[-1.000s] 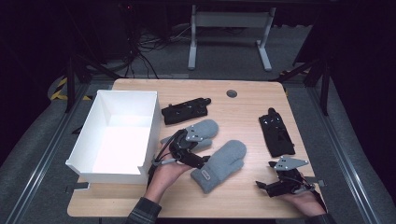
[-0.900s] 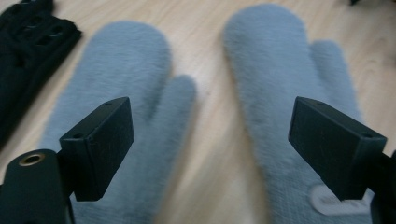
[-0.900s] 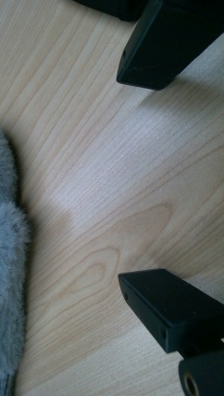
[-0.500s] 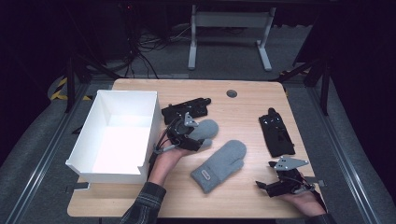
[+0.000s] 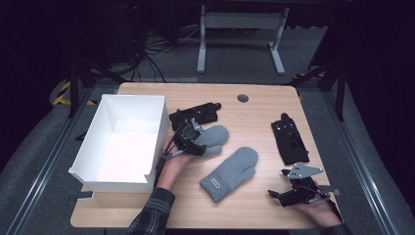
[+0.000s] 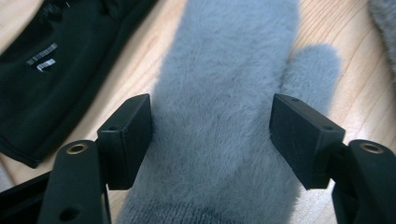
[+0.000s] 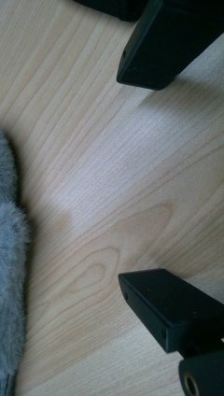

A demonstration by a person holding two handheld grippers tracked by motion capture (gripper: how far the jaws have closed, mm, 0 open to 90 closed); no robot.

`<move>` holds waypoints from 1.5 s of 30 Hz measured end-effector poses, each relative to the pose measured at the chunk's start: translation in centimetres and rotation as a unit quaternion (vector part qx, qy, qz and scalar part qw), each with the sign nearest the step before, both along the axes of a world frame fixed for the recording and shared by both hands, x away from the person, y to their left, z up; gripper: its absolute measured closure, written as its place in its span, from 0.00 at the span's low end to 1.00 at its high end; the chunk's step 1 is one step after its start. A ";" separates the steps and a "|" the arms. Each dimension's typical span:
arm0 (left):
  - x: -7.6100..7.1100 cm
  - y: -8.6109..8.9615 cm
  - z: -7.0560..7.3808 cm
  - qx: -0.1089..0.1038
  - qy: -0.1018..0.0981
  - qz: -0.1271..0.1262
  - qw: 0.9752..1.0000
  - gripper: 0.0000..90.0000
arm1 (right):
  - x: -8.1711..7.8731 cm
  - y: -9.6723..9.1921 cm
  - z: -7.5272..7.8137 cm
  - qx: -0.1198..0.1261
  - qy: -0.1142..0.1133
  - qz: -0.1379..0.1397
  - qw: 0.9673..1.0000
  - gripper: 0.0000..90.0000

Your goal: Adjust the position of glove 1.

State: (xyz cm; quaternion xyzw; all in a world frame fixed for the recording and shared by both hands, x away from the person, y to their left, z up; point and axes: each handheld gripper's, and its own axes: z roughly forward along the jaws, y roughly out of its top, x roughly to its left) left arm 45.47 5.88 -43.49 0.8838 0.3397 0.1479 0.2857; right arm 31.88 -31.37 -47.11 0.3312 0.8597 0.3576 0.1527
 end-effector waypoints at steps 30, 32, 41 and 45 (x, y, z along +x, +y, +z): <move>-2.5 -1.3 4.0 -0.066 0.055 -0.004 0.996 0.90 | 0.0 0.0 0.0 0.000 0.000 0.000 1.000 0.06; -3.0 -1.7 4.5 -0.071 0.058 -0.009 0.996 0.90 | 0.0 0.0 0.0 0.000 0.000 0.000 1.000 0.06; -5.5 -4.2 6.2 -0.084 0.073 -0.038 0.993 0.90 | 0.0 0.0 0.0 0.000 0.000 0.000 1.000 0.06; -6.2 -5.7 6.2 -0.078 0.083 -0.047 0.992 0.90 | 0.0 0.0 0.0 0.000 0.000 0.000 1.000 0.06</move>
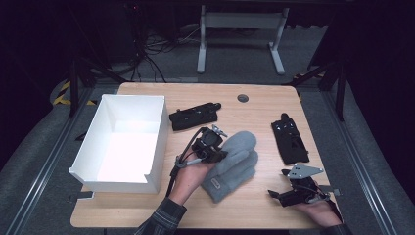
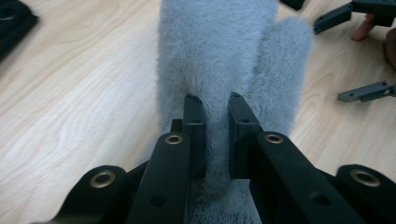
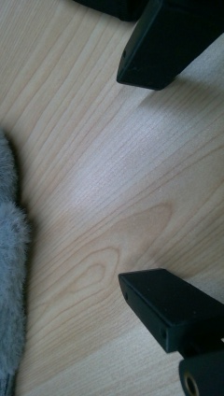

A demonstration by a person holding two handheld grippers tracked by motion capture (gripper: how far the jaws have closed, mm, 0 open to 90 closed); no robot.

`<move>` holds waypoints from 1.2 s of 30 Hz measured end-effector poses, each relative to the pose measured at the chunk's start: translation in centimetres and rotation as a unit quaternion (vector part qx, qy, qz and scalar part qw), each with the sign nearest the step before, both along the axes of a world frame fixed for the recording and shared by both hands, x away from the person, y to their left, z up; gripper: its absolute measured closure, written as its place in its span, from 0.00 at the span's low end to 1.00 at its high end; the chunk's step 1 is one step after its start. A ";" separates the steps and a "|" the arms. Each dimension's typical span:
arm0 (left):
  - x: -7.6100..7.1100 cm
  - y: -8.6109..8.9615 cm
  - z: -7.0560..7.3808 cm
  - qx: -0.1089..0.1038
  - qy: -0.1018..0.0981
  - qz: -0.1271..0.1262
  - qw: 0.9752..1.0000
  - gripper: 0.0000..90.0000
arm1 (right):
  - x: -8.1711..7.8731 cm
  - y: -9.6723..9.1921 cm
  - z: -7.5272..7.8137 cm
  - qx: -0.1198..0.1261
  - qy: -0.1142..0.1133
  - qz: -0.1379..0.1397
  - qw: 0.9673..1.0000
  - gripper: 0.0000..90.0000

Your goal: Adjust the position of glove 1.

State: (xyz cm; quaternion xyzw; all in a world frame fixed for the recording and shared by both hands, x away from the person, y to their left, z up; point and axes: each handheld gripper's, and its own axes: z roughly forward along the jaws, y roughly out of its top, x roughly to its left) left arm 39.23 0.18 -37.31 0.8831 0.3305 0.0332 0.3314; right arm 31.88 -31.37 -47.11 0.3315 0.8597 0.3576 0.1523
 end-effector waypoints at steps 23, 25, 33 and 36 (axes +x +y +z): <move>-0.2 -1.7 -1.6 0.019 -0.024 -0.020 0.999 0.53 | 0.0 0.0 0.0 0.000 0.000 0.000 1.000 0.06; -0.2 -1.2 -1.2 0.014 -0.031 -0.021 0.999 0.50 | 0.0 0.0 0.0 0.000 0.000 0.000 1.000 0.06; -1.8 1.5 -0.4 -0.001 -0.047 -0.035 0.998 0.44 | 0.0 0.0 0.0 0.000 0.000 0.000 1.000 0.06; -2.8 2.6 -0.6 0.002 -0.049 -0.044 0.998 0.46 | 0.0 0.0 0.0 0.000 0.000 0.000 1.000 0.06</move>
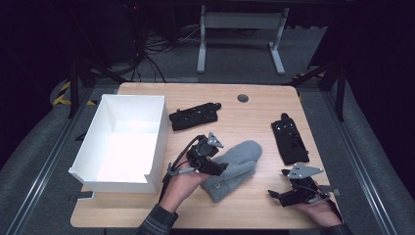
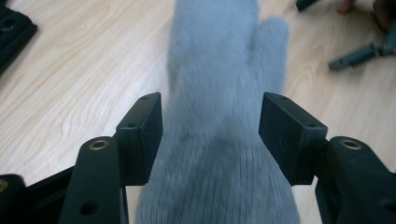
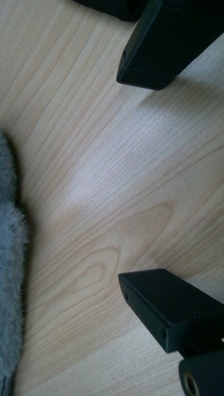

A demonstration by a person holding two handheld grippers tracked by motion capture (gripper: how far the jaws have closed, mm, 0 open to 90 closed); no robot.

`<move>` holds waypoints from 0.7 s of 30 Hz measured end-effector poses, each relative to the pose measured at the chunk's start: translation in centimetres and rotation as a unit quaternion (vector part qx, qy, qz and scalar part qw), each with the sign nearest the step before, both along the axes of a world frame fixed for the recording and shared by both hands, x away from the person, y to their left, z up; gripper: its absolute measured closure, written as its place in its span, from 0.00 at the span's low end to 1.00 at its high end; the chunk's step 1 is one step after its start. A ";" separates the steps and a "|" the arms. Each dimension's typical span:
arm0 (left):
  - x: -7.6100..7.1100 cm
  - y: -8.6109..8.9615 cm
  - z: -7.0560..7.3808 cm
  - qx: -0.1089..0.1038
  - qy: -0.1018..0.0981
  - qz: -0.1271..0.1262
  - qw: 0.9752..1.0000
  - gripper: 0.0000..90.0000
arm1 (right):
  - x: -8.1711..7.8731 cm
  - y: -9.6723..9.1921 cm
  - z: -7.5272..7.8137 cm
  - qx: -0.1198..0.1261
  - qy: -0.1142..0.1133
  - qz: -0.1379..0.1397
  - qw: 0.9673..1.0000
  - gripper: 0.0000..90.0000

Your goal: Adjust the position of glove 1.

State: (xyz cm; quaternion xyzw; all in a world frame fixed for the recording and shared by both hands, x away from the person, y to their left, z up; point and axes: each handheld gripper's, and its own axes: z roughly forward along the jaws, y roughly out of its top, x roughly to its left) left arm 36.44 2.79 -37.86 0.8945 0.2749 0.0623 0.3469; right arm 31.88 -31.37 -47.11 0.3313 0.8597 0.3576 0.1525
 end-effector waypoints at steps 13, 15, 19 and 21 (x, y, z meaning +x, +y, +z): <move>-1.5 0.5 -3.2 0.035 0.010 -0.036 0.999 0.56 | 0.0 0.0 0.0 0.000 0.000 0.000 1.000 0.06; -1.6 0.4 -3.2 0.038 0.008 -0.037 0.999 0.64 | 0.0 0.0 0.0 0.000 0.000 0.000 1.000 0.06; -1.6 0.4 -2.9 0.031 0.018 -0.030 0.999 0.83 | 0.0 0.0 0.0 0.000 0.000 0.000 1.000 0.06; -1.6 0.4 -2.6 0.026 0.022 -0.025 0.999 0.87 | 0.0 0.0 0.0 0.000 0.000 0.000 1.000 0.06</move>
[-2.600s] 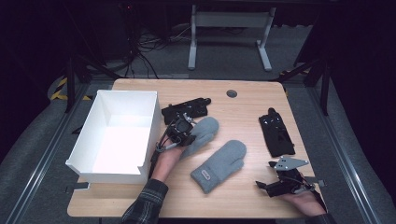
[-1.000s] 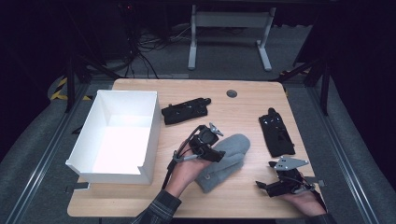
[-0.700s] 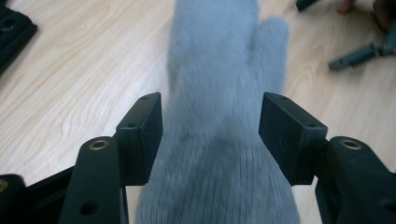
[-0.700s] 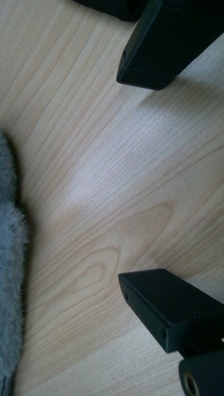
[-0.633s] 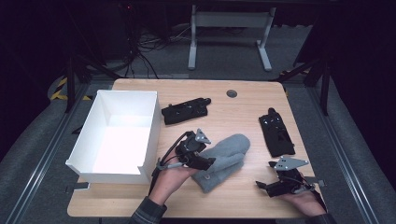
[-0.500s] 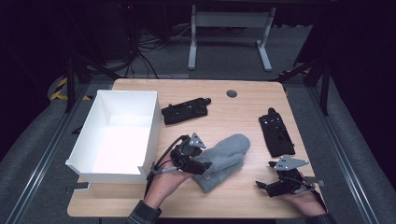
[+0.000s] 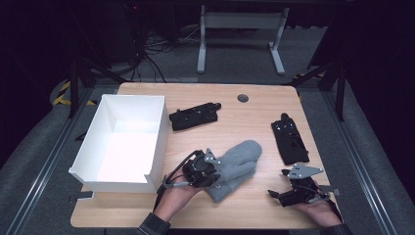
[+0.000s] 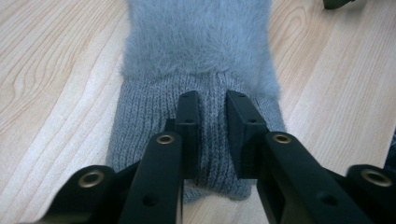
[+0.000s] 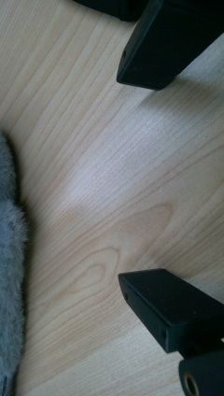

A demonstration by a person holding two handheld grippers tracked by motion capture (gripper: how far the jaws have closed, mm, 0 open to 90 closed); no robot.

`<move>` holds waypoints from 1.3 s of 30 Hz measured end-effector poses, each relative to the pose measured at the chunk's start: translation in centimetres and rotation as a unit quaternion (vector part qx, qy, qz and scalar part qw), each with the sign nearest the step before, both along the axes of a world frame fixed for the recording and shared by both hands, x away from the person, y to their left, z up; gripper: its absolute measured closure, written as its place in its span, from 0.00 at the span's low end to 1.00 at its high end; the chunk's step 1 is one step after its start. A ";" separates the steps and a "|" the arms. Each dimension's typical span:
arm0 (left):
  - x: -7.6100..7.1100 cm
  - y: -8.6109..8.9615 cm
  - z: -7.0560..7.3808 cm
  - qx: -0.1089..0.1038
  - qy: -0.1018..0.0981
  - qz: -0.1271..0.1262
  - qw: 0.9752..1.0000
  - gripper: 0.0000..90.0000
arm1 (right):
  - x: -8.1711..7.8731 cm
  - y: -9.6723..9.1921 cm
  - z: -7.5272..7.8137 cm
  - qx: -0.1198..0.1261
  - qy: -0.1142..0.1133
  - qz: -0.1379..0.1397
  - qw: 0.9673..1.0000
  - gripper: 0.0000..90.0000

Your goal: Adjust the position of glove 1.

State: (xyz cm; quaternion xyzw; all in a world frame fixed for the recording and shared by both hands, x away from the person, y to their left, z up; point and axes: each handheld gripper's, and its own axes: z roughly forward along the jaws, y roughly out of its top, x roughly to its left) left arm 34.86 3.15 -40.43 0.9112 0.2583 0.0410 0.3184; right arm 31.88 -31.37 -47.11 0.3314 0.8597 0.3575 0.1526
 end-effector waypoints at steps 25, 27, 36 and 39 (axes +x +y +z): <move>-1.5 -1.4 1.6 -0.033 0.001 -0.002 0.999 0.52 | -0.1 0.0 0.6 -0.004 0.007 -0.007 1.000 0.28; -1.2 -0.9 1.9 -0.043 -0.001 0.002 0.999 0.51 | -0.1 0.0 0.9 -0.004 0.009 -0.010 1.000 0.32; 1.4 0.6 2.0 -0.082 -0.015 0.017 0.996 0.33 | 0.0 0.7 2.4 0.040 0.009 0.008 0.999 0.83; 2.7 0.2 1.7 -0.088 -0.016 0.018 0.996 0.24 | 0.1 1.1 2.3 0.041 0.017 0.017 0.999 0.96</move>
